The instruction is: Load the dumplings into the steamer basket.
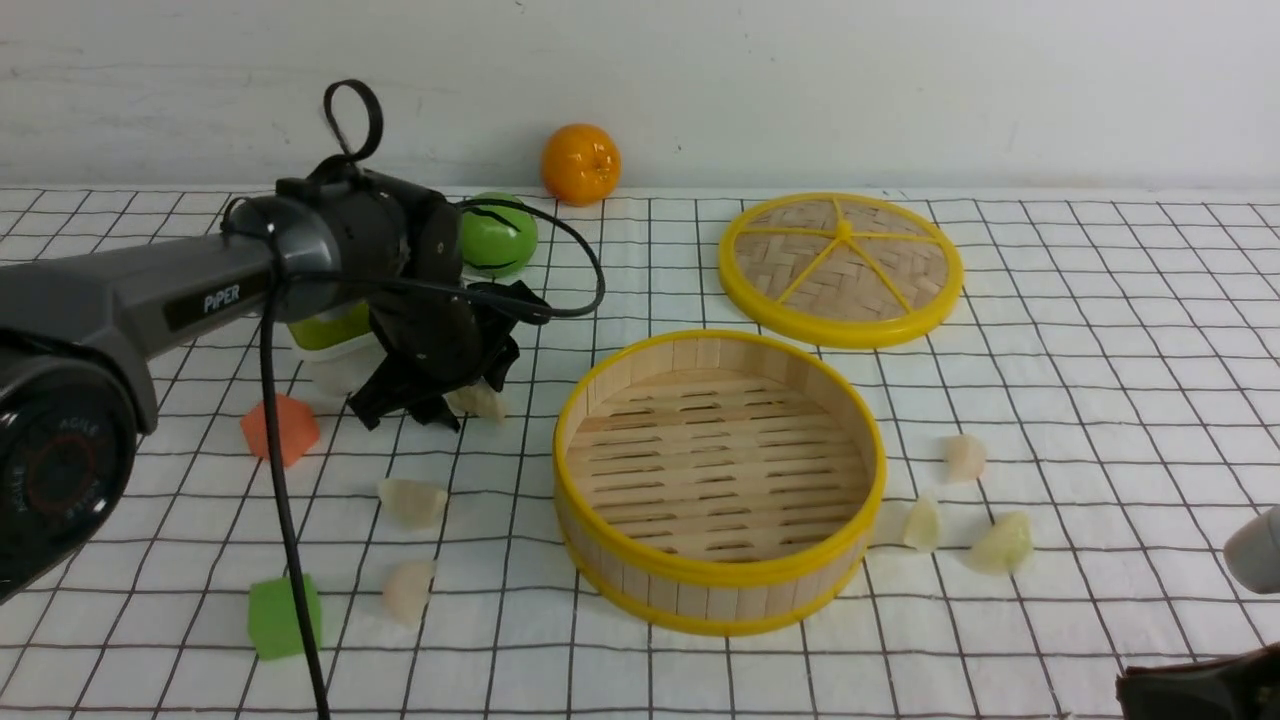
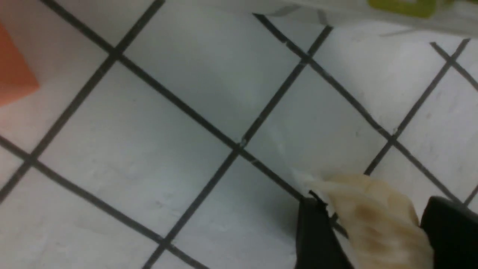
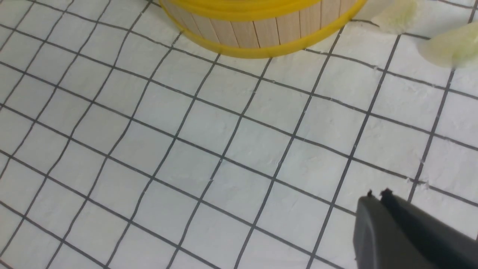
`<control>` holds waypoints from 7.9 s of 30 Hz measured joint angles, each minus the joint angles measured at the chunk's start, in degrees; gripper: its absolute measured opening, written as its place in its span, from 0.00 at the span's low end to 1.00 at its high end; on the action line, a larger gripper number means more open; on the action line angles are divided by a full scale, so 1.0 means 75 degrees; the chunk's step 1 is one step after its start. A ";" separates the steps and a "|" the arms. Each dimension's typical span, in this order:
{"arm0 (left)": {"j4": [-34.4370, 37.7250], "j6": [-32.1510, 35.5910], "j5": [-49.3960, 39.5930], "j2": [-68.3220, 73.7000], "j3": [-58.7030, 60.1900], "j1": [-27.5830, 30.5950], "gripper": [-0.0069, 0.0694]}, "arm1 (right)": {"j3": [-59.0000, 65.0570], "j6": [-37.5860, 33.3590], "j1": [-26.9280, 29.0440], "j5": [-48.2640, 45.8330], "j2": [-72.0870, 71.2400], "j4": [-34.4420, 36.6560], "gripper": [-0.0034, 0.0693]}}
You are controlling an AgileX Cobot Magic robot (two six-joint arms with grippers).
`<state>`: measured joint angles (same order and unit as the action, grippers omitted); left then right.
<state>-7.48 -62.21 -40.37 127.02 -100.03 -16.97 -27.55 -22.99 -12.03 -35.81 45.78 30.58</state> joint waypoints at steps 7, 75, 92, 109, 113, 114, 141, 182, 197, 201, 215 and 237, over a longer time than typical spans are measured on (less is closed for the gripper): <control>-0.0155 0.0393 -0.0031 -0.0016 -0.0015 -0.0033 0.32 | 0.0000 0.0000 0.0000 0.0000 0.0000 0.0045 0.07; 0.0935 0.4261 -0.3914 0.0532 -0.4063 -0.1935 0.55 | 0.0235 -0.0008 0.0000 0.0450 0.0000 0.0077 0.13; -0.1197 0.4216 -0.3897 -0.2574 -0.0399 -0.1935 0.49 | 0.0235 -0.0008 0.0000 0.0311 0.0000 0.0077 0.15; -0.2176 0.1710 -0.1405 -0.4546 0.3583 -0.0476 0.15 | 0.0235 -0.0008 0.0000 0.0302 0.0000 0.0077 0.17; -0.0165 0.2530 -0.0990 -0.4876 0.3829 0.0842 0.08 | 0.0235 -0.0008 0.0000 0.0344 0.0000 0.0077 0.17; 0.0390 0.2783 -0.0950 -0.4830 0.3838 0.1080 0.07 | 0.0235 -0.0008 0.0000 0.0344 0.0000 0.0077 0.18; 0.0735 0.1394 -0.0422 -0.2224 0.2637 0.0314 0.69 | 0.0235 -0.0008 0.0000 0.0393 0.0000 0.0317 0.18; 0.3861 0.6054 -0.2395 -0.1942 -0.1043 -0.1195 0.36 | 0.0235 -0.0008 0.0000 0.0307 0.0000 0.0623 0.22; 0.2666 0.5164 -0.1020 0.0503 -0.2302 -0.2083 0.36 | 0.0235 -0.0008 0.0000 0.0251 0.0000 0.0626 0.24; 0.2413 0.4866 -0.0838 0.0706 -0.2319 -0.2083 0.32 | 0.0235 -0.0008 0.0000 0.0250 0.0000 0.0626 0.24; 0.1838 0.3746 -0.0945 0.0767 -0.2441 -0.2106 0.20 | 0.0235 -0.0008 0.0000 0.0198 0.0000 0.0702 0.26; 0.0715 0.4882 -0.3316 -0.2014 -0.2498 -0.2089 0.44 | 0.0235 -0.0008 0.0000 0.0047 0.0000 0.0702 0.28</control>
<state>-2.12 -25.60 -65.24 111.91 -118.76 -32.64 -25.78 -23.05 -12.03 -35.46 45.78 35.84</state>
